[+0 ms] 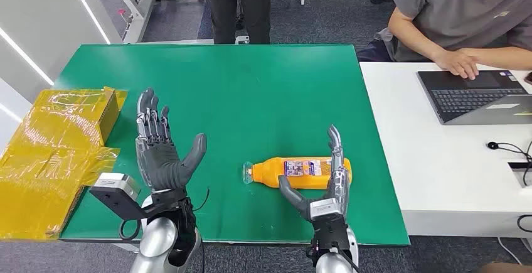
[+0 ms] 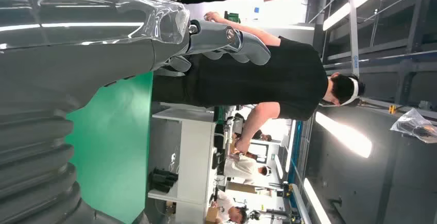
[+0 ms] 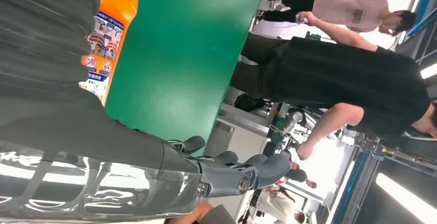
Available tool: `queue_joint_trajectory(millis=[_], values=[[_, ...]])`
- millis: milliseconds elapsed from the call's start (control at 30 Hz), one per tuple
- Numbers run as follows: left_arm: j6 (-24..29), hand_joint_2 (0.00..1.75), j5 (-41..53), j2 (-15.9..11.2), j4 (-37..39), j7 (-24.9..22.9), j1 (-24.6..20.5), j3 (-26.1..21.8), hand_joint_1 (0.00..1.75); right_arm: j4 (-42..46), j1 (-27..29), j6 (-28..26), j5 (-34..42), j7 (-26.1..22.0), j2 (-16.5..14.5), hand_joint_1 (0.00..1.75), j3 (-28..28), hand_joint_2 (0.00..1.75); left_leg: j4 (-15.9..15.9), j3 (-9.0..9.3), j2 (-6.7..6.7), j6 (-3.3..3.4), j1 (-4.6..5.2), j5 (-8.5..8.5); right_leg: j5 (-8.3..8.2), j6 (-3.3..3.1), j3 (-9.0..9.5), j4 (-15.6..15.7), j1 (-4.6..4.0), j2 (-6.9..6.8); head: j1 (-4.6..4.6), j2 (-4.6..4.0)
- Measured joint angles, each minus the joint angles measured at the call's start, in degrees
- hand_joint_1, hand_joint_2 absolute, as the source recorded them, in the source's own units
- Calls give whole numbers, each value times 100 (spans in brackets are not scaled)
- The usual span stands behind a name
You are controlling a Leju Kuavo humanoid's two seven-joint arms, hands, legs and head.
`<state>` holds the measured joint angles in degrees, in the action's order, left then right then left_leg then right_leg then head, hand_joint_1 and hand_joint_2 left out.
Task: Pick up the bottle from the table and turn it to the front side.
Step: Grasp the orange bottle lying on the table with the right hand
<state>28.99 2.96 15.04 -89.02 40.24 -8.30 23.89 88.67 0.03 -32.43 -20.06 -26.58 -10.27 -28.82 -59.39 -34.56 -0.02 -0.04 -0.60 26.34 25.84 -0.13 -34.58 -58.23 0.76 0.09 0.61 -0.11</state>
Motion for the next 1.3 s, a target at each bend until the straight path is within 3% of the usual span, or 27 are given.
queue_joint_trajectory(millis=[67,200,500,1033,1300], values=[[16,175,4,-1,-1,0,4,0,0,23,1,73,-136,114,6,0,3,175,0,0,0,0,0,0,0,0,0,0,0,0,0,0],[47,175,21,-8,-5,0,36,-2,0,192,5,584,-917,785,139,0,15,175,0,-1,-1,0,0,0,0,0,0,0,0,-1,0,0],[-3,175,66,-44,-104,1,184,-4,0,614,8,2139,-2259,1737,802,0,134,175,-1,-3,-3,2,2,1,0,1,1,2,1,-3,1,0],[-3,175,-44,-145,-369,1,452,-4,0,-119,-848,4271,-2371,2056,2492,0,117,175,-3,-5,-11,6,3,-2,-4,1,3,2,2,-14,1,0],[-204,175,-49,-150,-369,2,508,-4,0,-640,-1870,5522,-1895,1860,3542,0,-201,175,-8,-8,-14,14,9,-7,-12,8,2,4,9,-15,1,0]])
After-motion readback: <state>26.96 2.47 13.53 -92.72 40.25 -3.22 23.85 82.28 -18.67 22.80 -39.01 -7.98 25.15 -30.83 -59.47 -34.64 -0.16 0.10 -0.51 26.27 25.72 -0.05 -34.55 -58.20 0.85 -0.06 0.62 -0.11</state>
